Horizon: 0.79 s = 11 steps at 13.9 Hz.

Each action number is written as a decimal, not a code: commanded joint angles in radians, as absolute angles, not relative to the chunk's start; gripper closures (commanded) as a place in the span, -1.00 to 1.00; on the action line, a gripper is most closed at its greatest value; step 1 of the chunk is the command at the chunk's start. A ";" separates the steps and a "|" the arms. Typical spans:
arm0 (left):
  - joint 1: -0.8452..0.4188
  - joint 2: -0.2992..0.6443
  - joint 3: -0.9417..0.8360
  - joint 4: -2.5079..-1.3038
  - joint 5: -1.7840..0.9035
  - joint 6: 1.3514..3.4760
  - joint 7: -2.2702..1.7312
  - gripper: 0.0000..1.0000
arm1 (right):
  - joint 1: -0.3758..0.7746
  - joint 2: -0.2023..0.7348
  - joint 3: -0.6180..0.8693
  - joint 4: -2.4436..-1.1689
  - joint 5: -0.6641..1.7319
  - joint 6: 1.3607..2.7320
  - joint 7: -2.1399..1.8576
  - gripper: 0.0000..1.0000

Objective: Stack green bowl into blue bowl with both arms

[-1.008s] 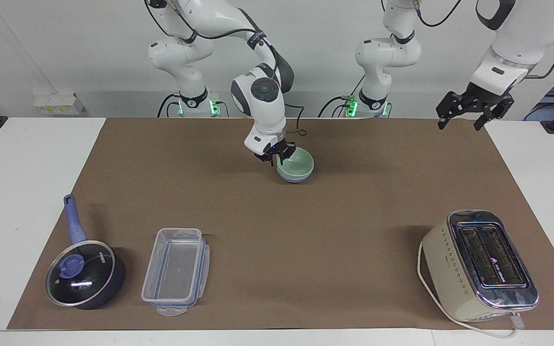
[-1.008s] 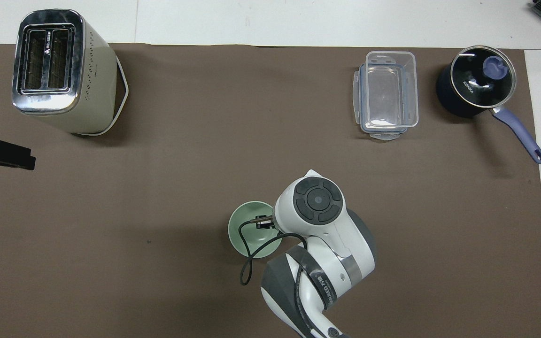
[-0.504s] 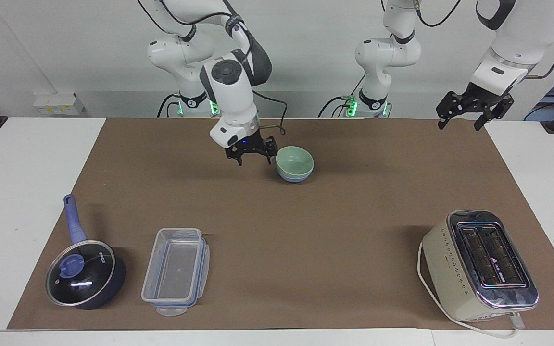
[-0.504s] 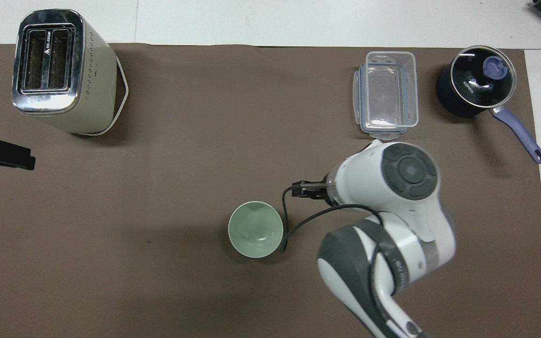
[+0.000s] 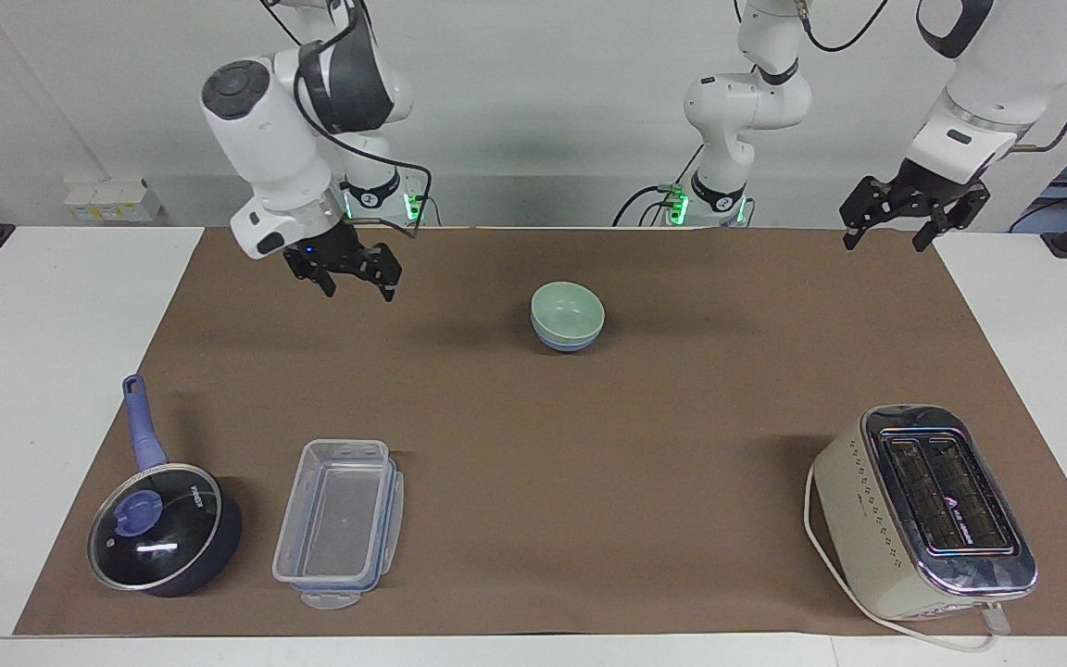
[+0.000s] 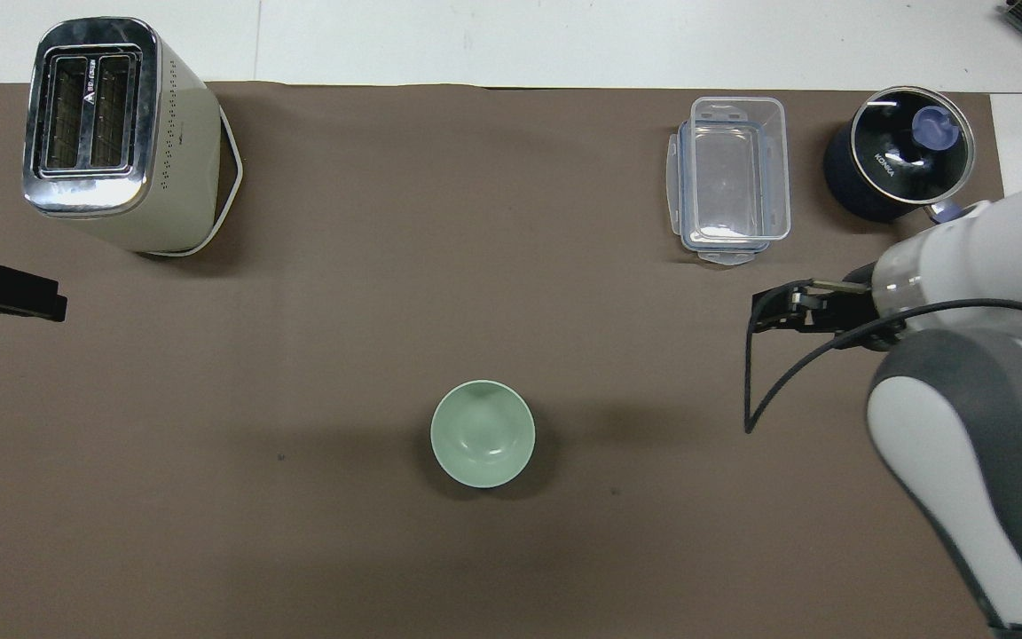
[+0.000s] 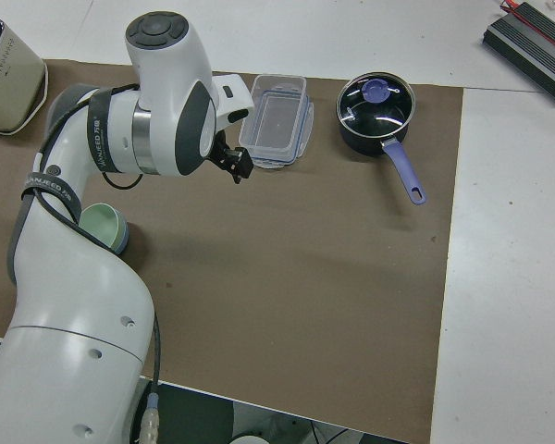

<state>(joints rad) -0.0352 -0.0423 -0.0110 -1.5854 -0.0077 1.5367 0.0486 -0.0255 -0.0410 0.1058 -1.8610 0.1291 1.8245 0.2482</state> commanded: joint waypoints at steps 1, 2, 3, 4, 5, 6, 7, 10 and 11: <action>-0.028 -0.044 -0.017 -1.574 0.011 1.517 0.048 -1.00 | -0.057 -0.043 0.106 -1.813 0.089 1.819 0.224 -1.00; -0.029 -0.044 -0.017 -1.574 0.011 1.517 0.049 -1.00 | -0.061 -0.037 0.107 -1.786 0.034 1.828 0.224 -1.00; -0.028 -0.044 -0.018 -1.574 0.011 1.517 0.049 -1.00 | -0.066 -0.023 0.113 -1.751 -0.018 1.830 0.225 -1.00; -0.028 -0.044 -0.017 -1.574 0.011 1.517 0.049 -1.00 | -0.066 -0.002 0.112 -1.702 -0.040 1.824 0.229 -1.00; -0.029 -0.044 -0.017 -1.574 0.011 1.517 0.049 -1.00 | -0.069 0.005 0.110 -1.672 -0.041 1.818 0.230 -1.00; -0.029 -0.044 -0.017 -1.574 0.011 1.517 0.049 -1.00 | -0.074 0.005 0.110 -1.654 -0.040 1.812 0.230 -1.00; -0.029 -0.044 -0.017 -1.574 0.011 1.517 0.048 -1.00 | -0.081 0.005 0.110 -1.619 -0.026 1.793 0.226 -1.00; -0.028 -0.044 -0.018 -1.574 0.011 1.517 0.049 -1.00 | -0.072 0.043 0.110 -1.511 -0.034 1.682 0.233 -1.00; -0.028 -0.044 -0.017 -1.574 0.011 1.517 0.049 -1.00 | -0.080 0.051 0.110 -1.479 -0.034 1.646 0.233 -1.00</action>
